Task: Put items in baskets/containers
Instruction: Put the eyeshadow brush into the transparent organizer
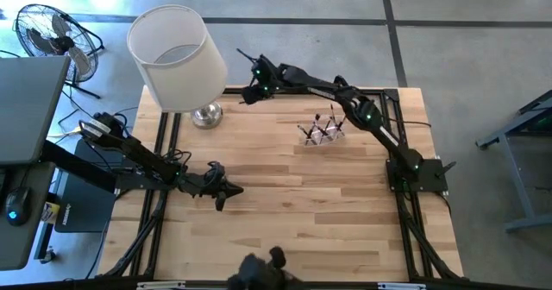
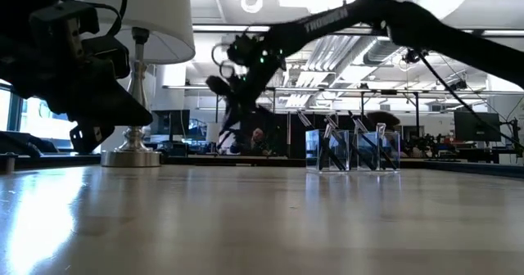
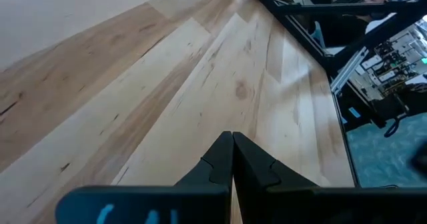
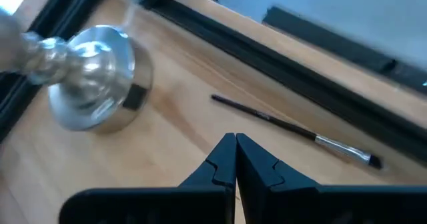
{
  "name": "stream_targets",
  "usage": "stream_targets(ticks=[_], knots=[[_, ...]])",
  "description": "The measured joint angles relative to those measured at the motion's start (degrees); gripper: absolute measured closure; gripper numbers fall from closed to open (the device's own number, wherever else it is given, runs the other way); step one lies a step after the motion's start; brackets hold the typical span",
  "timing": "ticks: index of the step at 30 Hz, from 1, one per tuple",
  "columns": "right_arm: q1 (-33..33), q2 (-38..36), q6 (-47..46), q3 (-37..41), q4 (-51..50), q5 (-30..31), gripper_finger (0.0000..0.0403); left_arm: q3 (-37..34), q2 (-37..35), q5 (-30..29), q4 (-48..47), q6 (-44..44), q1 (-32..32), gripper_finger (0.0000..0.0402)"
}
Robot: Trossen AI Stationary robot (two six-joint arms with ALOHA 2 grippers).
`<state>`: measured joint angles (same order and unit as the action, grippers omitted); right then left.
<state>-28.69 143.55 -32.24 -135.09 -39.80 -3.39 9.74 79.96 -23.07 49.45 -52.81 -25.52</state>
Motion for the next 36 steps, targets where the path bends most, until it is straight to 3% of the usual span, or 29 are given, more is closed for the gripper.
stream_targets(ticks=[9, 14, 22, 30, 36], knots=[[-5.6, 0.3, -17.3, 10.8, 7.4, -6.8, 0.0403, -2.2, -1.2, -1.6, 0.3, -3.0, 0.0, 0.0401], [-7.3, 0.2, -22.7, 13.8, 12.0, -7.1, 0.0403, -2.9, -2.0, -2.4, 0.2, -3.2, 0.0, 0.0401], [-8.9, 1.2, -26.4, 14.1, 9.0, -6.2, 0.0403, -2.9, -2.0, -1.9, 0.1, -3.2, 0.0, 0.0401], [-9.8, 1.7, -28.1, 14.0, 7.6, -9.1, 0.0403, -2.9, -2.0, -2.7, 0.1, -3.2, 0.0, 0.0401], [-10.6, 1.7, -20.9, 13.7, 4.7, -20.2, 0.0403, -2.9, -2.0, -4.1, 0.0, -3.1, 0.0, 0.0401]])
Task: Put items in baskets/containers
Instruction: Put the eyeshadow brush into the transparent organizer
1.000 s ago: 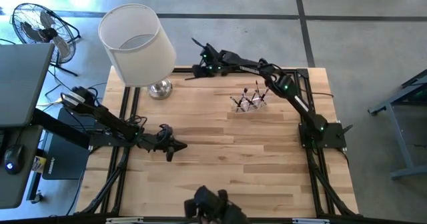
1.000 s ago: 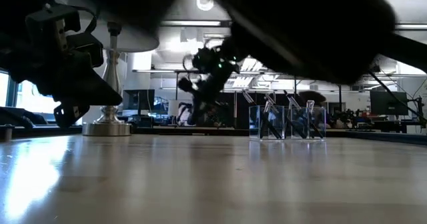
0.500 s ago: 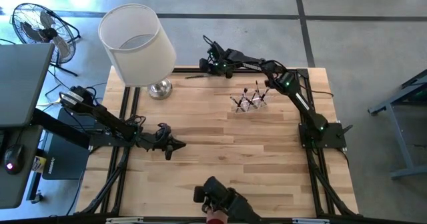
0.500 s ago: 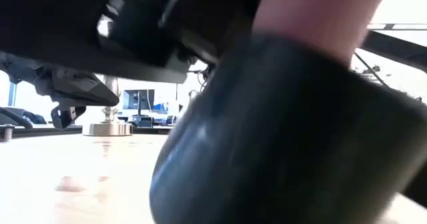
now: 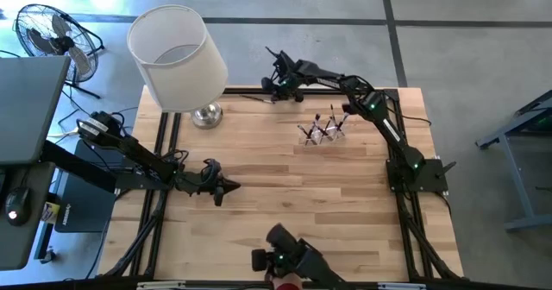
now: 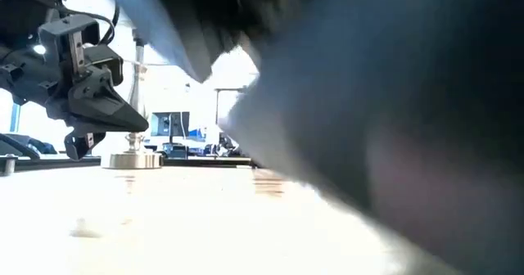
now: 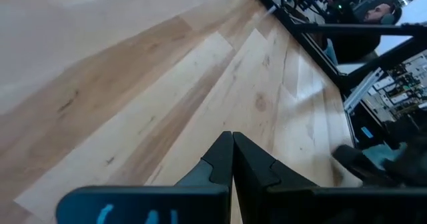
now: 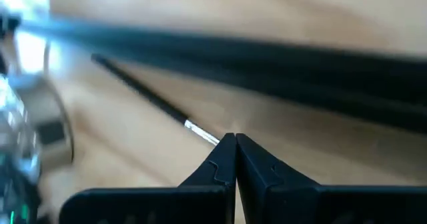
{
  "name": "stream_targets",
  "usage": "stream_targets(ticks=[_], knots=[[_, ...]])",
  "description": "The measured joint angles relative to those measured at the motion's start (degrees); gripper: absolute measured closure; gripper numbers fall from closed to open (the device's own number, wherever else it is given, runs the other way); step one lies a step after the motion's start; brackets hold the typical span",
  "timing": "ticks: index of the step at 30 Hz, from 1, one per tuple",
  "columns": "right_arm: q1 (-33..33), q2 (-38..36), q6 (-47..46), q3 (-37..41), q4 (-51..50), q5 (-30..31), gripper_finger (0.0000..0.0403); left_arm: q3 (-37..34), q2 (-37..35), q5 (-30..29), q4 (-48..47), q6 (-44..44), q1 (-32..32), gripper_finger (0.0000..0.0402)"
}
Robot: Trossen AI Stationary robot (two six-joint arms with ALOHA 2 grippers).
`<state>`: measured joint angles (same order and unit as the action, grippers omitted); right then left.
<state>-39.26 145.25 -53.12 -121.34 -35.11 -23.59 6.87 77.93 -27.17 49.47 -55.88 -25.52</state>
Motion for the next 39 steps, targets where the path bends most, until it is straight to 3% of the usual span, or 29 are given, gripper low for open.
stream_targets(ticks=[6, 8, 12, 14, 19, 23, 29, 35, 39], knots=[[-0.7, 0.1, 9.3, -6.6, -2.6, -14.8, 0.0403, 0.0, 0.0, -0.9, 0.0, 0.1, 0.0, 0.0401], [-0.4, 0.0, 12.7, -9.2, -4.1, -11.5, 0.0403, 0.0, 0.0, -0.9, -0.1, 0.1, 0.0, 0.0401], [1.3, 0.0, 16.3, -13.1, -7.5, 7.6, 0.0403, 0.0, 0.0, -0.8, 0.0, 0.1, 0.0, 0.0401], [1.9, 0.0, 17.9, -13.5, -7.6, 12.9, 0.0403, 0.0, 0.0, -0.7, 0.0, 0.0, 0.0, 0.0401], [2.3, 0.1, 22.5, -11.8, -9.1, 13.0, 0.0403, 0.0, 0.0, -0.4, 0.1, 0.0, 0.0, 0.0401], [2.6, -0.7, 31.3, -12.0, -12.6, 10.7, 0.0403, 0.0, 0.0, -2.2, 0.1, 0.1, 0.0, 0.0401], [6.7, -5.0, 39.3, -12.1, -17.4, 20.9, 0.0403, 0.3, 0.0, -2.3, 0.1, 0.1, 0.0, 0.0401], [8.3, -2.7, 37.4, -12.1, -14.6, 27.9, 0.0403, 0.7, 0.1, -2.1, 0.1, 0.1, 0.0, 0.0401], [7.6, 0.8, 28.3, -12.0, -12.6, 22.8, 0.0403, 0.8, 0.1, -0.4, 0.5, 0.0, 0.0, 0.0401]])
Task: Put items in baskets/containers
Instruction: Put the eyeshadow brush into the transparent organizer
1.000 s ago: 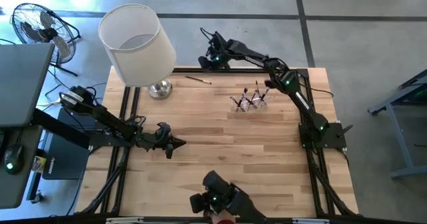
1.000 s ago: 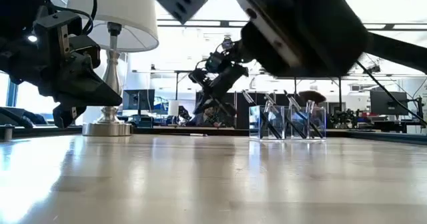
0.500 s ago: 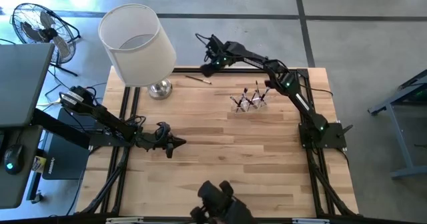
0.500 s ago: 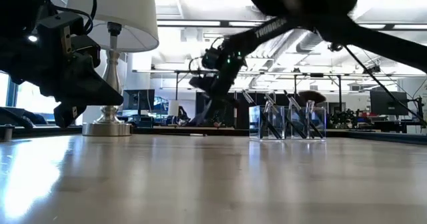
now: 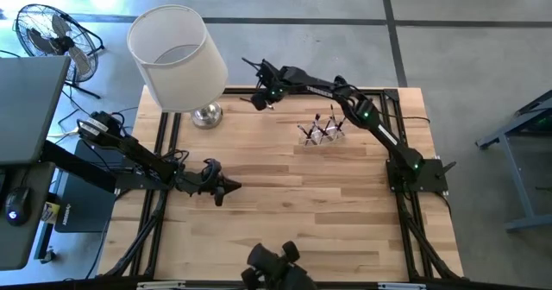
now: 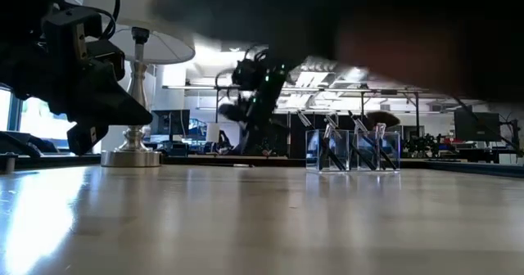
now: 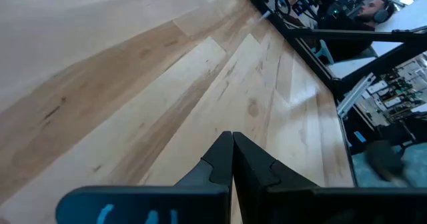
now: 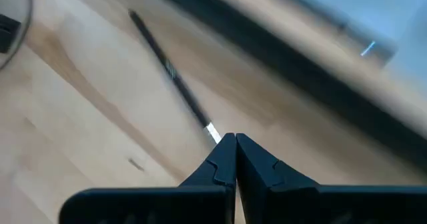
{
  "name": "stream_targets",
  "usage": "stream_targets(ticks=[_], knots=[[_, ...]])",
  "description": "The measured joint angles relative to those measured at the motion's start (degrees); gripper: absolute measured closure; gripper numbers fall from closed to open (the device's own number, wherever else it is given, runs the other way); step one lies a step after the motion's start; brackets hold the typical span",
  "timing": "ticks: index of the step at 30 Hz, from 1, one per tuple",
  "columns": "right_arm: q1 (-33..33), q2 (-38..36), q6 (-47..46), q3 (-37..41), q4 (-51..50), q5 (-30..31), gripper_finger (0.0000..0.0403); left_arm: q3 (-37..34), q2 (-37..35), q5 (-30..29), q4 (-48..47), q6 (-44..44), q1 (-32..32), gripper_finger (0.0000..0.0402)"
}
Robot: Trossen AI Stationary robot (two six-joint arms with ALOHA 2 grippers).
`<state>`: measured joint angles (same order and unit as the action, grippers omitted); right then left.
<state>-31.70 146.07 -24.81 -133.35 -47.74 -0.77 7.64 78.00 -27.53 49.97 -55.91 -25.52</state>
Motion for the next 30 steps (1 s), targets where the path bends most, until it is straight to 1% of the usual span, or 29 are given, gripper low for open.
stream_targets(ticks=[4, 7, 8, 10, 13, 14, 15, 16, 17, 20, 22, 24, 28, 29, 30], knots=[[-1.4, 2.7, -8.0, 0.1, 0.7, -5.7, 0.0403, 0.0, 0.0, 1.2, 0.0, -0.5, 0.0, 0.0401], [-3.0, 2.7, -11.2, 0.0, 0.9, -8.6, 0.0403, 0.0, 0.0, 1.2, -0.1, -1.1, 0.0, 0.0401], [-3.5, 2.8, -12.0, 0.0, 0.8, -11.4, 0.0403, 0.0, 0.0, 1.2, -0.1, -1.2, 0.0, 0.0401], [-4.5, 3.3, -8.5, 0.0, 1.0, -19.0, 0.0403, 0.0, 0.0, 1.1, -0.3, -1.2, 0.0, 0.0401], [-6.5, 3.6, -4.2, -1.5, -3.4, -29.0, 0.0403, 0.0, 0.0, 1.1, -0.4, -1.2, 0.0, 0.0401], [-7.2, 3.4, -3.7, -1.4, -3.2, -33.1, 0.0403, 0.0, 0.0, 1.0, -0.4, -1.2, 0.0, 0.0401], [-8.2, 3.2, -3.4, -1.4, -3.1, -36.3, 0.0403, 0.0, 0.0, 1.0, -0.5, -1.2, 0.0, 0.0401], [-9.0, 3.1, -3.5, -1.4, -3.9, -37.9, 0.0403, 0.0, 0.0, 1.0, -0.5, -1.2, 0.0, 0.0401], [-9.5, 3.0, -3.7, -1.4, -4.8, -36.3, 0.0403, 0.0, 0.0, 1.0, -0.6, -1.2, 0.0, 0.0401], [-9.9, 2.7, -2.2, -1.2, -7.6, -27.1, 0.0403, 0.0, 0.0, 1.0, -0.5, -1.2, 0.0, 0.0401], [-9.1, 1.9, -2.3, -1.2, -6.7, -22.0, 0.0403, 0.0, 0.0, 1.3, -0.6, -1.4, 0.0, 0.0401], [-7.9, 1.5, -3.3, -1.3, -3.7, -18.0, 0.0403, 0.0, 0.0, 1.3, -0.6, -1.4, 0.0, 0.0401], [-6.2, 1.7, -5.4, -0.1, 0.7, -11.8, 0.0403, 0.0, 0.0, 1.5, -0.5, -1.4, 0.0, 0.0401], [-6.0, 2.0, -6.0, 0.4, 1.5, -11.7, 0.0403, 0.0, 0.0, 1.5, -0.6, -1.4, 0.0, 0.0401], [-6.0, 2.5, -7.0, 0.7, 1.9, -13.2, 0.0403, 0.0, 0.0, 1.5, -0.5, -1.4, 0.0, 0.0401]])
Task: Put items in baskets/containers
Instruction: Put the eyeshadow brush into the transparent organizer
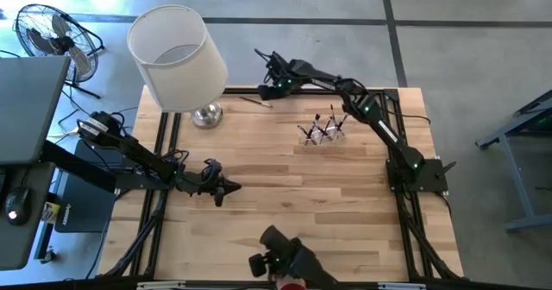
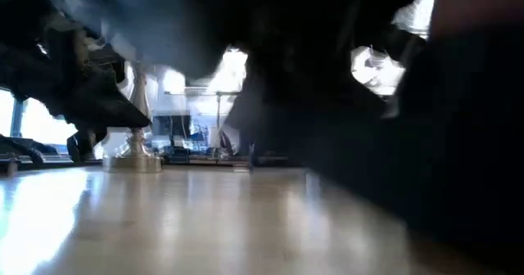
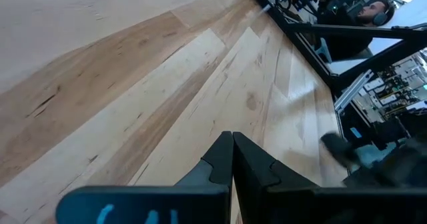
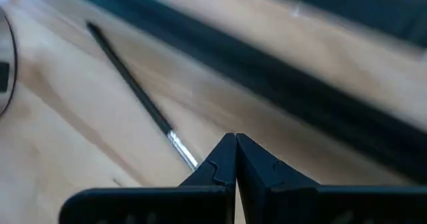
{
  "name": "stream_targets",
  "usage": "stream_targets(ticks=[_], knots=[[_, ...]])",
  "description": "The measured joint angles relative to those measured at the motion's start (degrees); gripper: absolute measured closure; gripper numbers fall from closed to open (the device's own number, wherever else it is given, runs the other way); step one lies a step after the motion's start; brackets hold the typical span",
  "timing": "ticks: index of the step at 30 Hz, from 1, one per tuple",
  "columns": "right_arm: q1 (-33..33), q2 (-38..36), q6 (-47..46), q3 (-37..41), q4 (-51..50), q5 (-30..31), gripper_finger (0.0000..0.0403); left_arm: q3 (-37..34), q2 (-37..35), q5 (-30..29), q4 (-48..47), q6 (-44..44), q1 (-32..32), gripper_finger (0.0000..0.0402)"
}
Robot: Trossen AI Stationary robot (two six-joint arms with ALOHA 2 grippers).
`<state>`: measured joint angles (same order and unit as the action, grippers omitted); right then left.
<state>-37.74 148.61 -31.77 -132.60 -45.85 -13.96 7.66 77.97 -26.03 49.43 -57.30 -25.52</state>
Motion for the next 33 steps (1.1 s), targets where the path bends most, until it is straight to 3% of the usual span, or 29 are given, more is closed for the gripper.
stream_targets(ticks=[4, 9, 14, 20, 26, 30, 33], knots=[[-1.4, 2.2, -8.4, -0.1, 1.1, -13.5, 0.0403, 0.0, 0.0, 0.0, 0.0, 0.0, 0.0, 0.0401], [-2.8, 2.2, -8.9, -0.5, 1.3, -23.0, 0.0403, 0.0, 0.0, -0.2, -0.1, 0.0, 0.0, 0.0401], [-2.6, 2.1, -8.0, -0.3, 3.0, -24.5, 0.0403, 0.0, 0.0, -0.3, -0.4, 0.0, 0.0, 0.0401], [1.1, -1.7, 3.8, -0.3, 6.3, -18.5, 0.0403, 0.0, 0.0, 0.1, -0.3, 0.0, 0.0, 0.0401], [4.8, -1.9, 9.2, -0.4, 16.5, -28.8, 0.0403, 0.0, 0.0, -0.3, 0.0, 0.0, 0.0, 0.0401], [5.8, 0.3, 4.4, -0.3, 22.2, -32.2, 0.0403, 0.0, 0.0, 0.1, 0.2, 0.0, 0.0, 0.0401], [5.6, 2.4, -4.0, -0.3, 29.8, -29.8, 0.0403, 0.0, 0.0, 0.5, 0.2, -0.2, 0.0, 0.0401]])
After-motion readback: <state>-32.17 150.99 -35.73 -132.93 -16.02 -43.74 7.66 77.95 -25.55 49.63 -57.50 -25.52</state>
